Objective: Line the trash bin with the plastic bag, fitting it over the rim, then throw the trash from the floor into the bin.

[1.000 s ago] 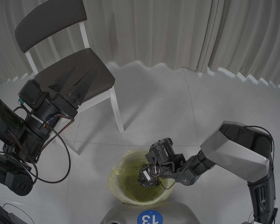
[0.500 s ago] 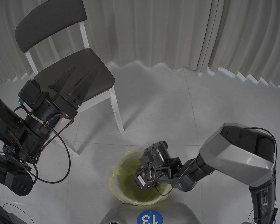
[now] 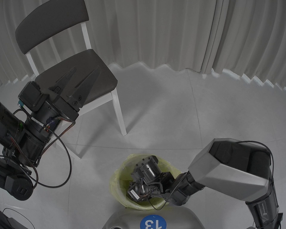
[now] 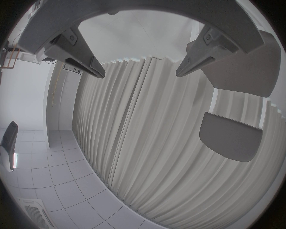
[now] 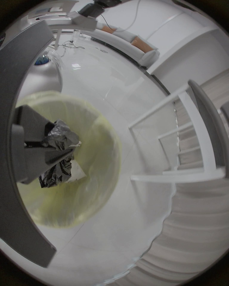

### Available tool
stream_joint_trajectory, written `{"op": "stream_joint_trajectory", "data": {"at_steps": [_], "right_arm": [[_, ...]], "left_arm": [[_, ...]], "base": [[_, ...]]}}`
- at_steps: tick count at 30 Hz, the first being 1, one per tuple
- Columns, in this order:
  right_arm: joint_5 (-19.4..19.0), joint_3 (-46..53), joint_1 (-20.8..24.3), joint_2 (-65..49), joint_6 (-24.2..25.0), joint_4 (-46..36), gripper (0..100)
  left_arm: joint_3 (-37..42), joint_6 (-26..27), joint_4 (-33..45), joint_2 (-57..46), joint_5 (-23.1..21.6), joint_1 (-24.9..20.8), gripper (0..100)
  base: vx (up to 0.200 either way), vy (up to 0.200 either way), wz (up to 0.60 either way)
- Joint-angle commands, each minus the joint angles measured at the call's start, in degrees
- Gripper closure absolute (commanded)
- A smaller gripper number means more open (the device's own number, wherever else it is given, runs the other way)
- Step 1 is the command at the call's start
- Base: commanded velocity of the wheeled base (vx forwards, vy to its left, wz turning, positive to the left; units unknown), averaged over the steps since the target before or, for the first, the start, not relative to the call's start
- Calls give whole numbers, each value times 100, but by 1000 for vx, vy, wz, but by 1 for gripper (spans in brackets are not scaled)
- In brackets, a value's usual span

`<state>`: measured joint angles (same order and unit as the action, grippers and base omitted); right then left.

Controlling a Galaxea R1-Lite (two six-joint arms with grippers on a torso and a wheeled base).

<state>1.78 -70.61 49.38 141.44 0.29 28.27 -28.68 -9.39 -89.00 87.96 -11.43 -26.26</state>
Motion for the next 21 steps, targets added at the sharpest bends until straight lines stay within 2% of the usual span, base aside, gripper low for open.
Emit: {"op": "stream_joint_trajectory", "data": {"at_steps": [1, 5, 9, 15, 21], "right_arm": [[-2, 407, -412, -107, -3, 38, 100], [-2, 504, -808, -55, -3, 47, 100], [-11, 451, -1010, -37, -3, 47, 100], [-20, 320, -948, -20, -3, 47, 100], [-160, 30, -597, 95, -3, -6, 100]], "left_arm": [[-6, -2, -100, -24, 1, 7, 0], [3, -11, -100, -68, 1, -2, 0], [12, -11, -100, -68, 1, 7, 0], [12, -2, -100, -68, 1, 7, 0], [12, -2, -100, -24, 1, -2, 0]], "base": [[0, 0, 0], [0, 0, 0], [0, 0, 0], [0, 0, 0], [0, 0, 0]]}}
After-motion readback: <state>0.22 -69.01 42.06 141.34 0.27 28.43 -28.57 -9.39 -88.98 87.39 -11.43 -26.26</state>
